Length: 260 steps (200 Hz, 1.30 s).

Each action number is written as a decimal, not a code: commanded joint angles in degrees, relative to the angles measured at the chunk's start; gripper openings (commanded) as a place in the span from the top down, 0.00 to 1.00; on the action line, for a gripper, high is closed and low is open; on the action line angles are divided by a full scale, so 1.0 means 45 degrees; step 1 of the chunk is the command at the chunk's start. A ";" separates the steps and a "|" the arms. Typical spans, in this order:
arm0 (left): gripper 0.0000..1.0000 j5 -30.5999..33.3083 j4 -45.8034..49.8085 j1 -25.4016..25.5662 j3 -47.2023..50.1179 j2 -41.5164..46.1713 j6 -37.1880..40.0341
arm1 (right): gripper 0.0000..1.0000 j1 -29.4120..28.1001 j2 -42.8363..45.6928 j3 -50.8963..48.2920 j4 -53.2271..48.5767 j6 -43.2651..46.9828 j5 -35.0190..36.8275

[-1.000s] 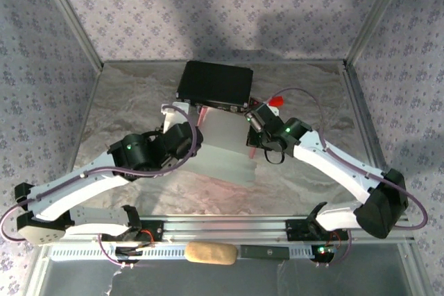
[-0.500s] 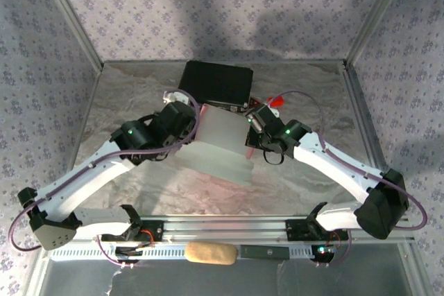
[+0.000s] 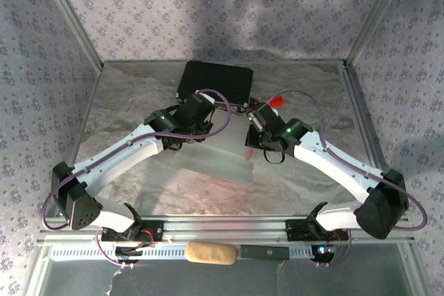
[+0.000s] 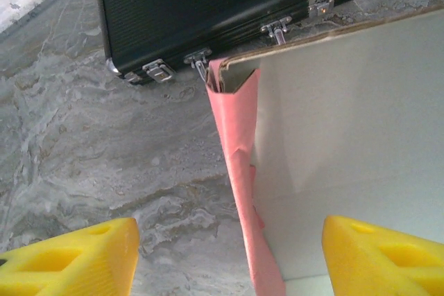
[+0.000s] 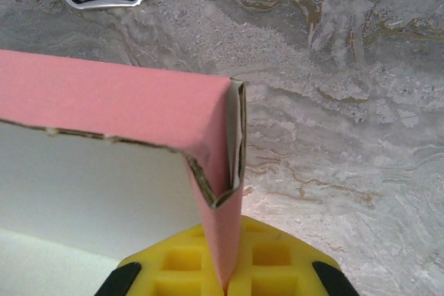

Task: Fold the paper box

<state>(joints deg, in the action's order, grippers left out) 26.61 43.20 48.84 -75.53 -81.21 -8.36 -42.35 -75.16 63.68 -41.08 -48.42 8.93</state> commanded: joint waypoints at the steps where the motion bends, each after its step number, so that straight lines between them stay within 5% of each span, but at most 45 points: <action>1: 0.38 0.0406 -0.0402 -0.0032 -0.0055 -0.0423 0.0491 | 1.00 0.0072 0.0018 0.0398 -0.0279 0.0166 -0.0098; 150: 0.68 0.0603 -0.0564 -0.0349 0.0183 -0.1425 0.0382 | 1.00 0.0177 0.0173 0.0478 -0.0331 0.0146 -0.0323; 184: 0.82 0.0987 -0.0797 -0.0266 0.0189 -0.1457 0.0261 | 1.00 0.0224 0.0161 0.0512 -0.0343 0.0193 -0.0318; 214: 1.00 0.1794 -0.0871 -0.0070 0.0280 -0.1391 -0.0245 | 1.00 0.0260 0.0123 0.0522 -0.0344 0.0219 -0.0328; 260: 1.00 0.4494 0.0205 0.0663 0.0058 -0.1667 -0.1961 | 1.00 0.0279 0.0105 0.0390 -0.0257 0.0211 -0.0397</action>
<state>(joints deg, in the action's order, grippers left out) 35.66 39.27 50.35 -74.50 -87.77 -12.36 -41.36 -75.13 64.14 -41.06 -48.42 7.42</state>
